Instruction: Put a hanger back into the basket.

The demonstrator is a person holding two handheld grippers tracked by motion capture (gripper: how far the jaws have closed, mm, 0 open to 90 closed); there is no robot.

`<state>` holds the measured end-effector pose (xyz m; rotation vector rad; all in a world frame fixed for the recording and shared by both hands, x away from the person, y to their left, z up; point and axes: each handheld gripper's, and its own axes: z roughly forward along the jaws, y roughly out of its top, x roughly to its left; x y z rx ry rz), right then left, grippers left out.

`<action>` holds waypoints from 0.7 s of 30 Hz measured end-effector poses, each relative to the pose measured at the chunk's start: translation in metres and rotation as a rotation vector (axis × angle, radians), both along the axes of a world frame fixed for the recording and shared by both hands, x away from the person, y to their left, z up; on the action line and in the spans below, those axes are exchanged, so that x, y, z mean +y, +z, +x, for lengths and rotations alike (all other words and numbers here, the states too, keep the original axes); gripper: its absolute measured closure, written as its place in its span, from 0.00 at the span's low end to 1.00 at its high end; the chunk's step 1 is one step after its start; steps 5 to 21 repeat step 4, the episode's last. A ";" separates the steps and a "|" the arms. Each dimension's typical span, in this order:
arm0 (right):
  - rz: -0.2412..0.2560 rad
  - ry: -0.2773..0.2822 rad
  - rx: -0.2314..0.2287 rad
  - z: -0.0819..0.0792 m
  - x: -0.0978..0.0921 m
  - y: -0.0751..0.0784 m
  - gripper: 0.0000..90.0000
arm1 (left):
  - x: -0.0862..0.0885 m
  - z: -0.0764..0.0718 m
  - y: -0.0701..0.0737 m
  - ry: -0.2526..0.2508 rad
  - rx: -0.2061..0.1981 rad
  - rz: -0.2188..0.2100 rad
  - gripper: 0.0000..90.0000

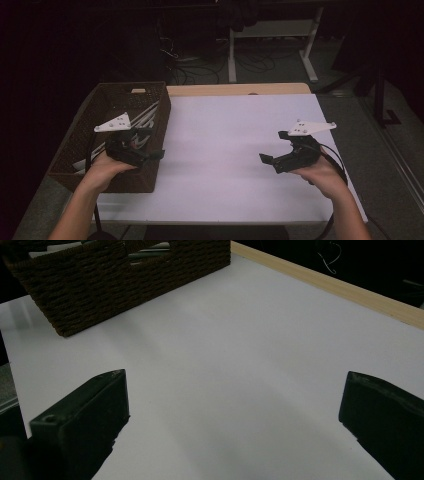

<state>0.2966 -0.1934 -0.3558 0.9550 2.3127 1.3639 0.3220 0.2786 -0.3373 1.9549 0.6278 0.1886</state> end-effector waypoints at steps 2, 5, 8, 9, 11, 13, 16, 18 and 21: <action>0.000 0.002 0.000 0.000 0.001 0.000 0.00 | 0.000 0.000 0.000 0.001 -0.001 -0.003 0.00; -0.002 0.003 0.000 0.001 0.001 0.000 0.00 | 0.000 -0.002 0.001 0.000 -0.007 -0.009 0.00; -0.002 0.003 0.000 0.001 0.001 0.000 0.00 | 0.000 -0.002 0.001 0.000 -0.007 -0.009 0.00; -0.002 0.003 0.000 0.001 0.001 0.000 0.00 | 0.000 -0.002 0.001 0.000 -0.007 -0.009 0.00; -0.002 0.003 0.000 0.001 0.001 0.000 0.00 | 0.000 -0.002 0.001 0.000 -0.007 -0.009 0.00; -0.002 0.003 0.000 0.001 0.001 0.000 0.00 | 0.000 -0.002 0.001 0.000 -0.007 -0.009 0.00; -0.002 0.003 0.000 0.001 0.001 0.000 0.00 | 0.000 -0.002 0.001 0.000 -0.007 -0.009 0.00; -0.002 0.003 0.000 0.001 0.001 0.000 0.00 | 0.000 -0.002 0.001 0.000 -0.007 -0.009 0.00; -0.002 0.003 0.000 0.001 0.001 0.000 0.00 | 0.000 -0.002 0.001 0.000 -0.007 -0.009 0.00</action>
